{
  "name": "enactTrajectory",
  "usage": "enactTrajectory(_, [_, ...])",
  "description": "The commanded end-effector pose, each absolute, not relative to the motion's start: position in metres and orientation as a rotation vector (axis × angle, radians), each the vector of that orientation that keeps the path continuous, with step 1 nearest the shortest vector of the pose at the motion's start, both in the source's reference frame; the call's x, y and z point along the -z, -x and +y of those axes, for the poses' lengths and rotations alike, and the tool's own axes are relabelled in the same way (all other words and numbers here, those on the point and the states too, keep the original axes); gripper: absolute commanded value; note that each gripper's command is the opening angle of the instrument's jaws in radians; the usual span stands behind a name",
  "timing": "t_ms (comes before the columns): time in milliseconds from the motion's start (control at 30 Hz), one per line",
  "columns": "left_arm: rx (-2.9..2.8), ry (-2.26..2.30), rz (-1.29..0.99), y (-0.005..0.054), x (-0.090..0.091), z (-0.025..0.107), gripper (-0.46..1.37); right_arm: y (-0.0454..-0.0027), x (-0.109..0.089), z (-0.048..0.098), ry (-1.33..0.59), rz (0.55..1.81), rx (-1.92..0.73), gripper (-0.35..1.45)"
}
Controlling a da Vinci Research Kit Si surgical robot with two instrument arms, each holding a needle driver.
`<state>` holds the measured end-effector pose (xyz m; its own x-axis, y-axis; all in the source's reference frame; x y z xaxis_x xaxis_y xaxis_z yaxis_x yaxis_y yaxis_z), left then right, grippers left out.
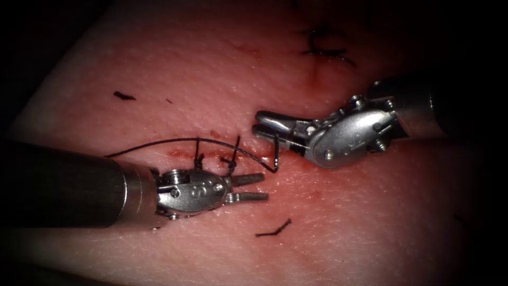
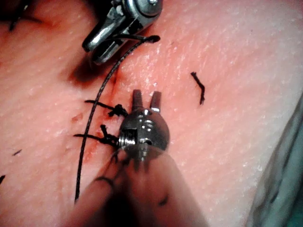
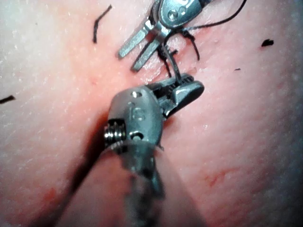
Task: Wound Closure
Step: Use the right gripper to throw the needle through the skin above the incision
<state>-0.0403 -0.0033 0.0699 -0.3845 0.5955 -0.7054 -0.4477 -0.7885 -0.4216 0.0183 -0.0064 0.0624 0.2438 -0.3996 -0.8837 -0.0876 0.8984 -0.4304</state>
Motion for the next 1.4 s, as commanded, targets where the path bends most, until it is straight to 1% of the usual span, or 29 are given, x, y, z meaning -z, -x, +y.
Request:
enactTrajectory(33, [-2.197, 1.199, -0.213, 0.0405, -0.07, -0.004, -0.15, -0.0183, -0.062, -0.007, 0.44, 1.32, 0.223, -0.35])
enactTrajectory(133, [-2.218, 1.156, -0.236, 0.041, -0.071, -0.004, -0.21, -0.0183, -0.062, -0.006, 0.44, 1.32, 0.222, -0.35])
enactTrajectory(267, [-2.219, 1.131, -0.253, 0.0421, -0.073, -0.006, -0.2, -0.0184, -0.062, -0.006, 0.442, 1.321, 0.22, -0.35])
enactTrajectory(467, [-2.247, 1.043, -0.363, 0.0429, -0.077, -0.01, -0.08, -0.0184, -0.062, -0.006, 0.441, 1.32, 0.219, -0.35])
enactTrajectory(867, [-2.25, 0.946, -0.411, 0.0393, -0.081, -0.012, -0.02, -0.0184, -0.062, -0.006, 0.439, 1.321, 0.216, -0.35])
enactTrajectory(1200, [-2.244, 0.929, -0.415, 0.0385, -0.082, -0.013, 0.02, -0.0184, -0.062, -0.006, 0.524, 1.298, 0.324, -0.35])
enactTrajectory(1400, [-2.249, 0.928, -0.42, 0.0381, -0.081, -0.014, 0.06, -0.0183, -0.062, -0.005, 0.552, 1.301, 0.339, -0.35])
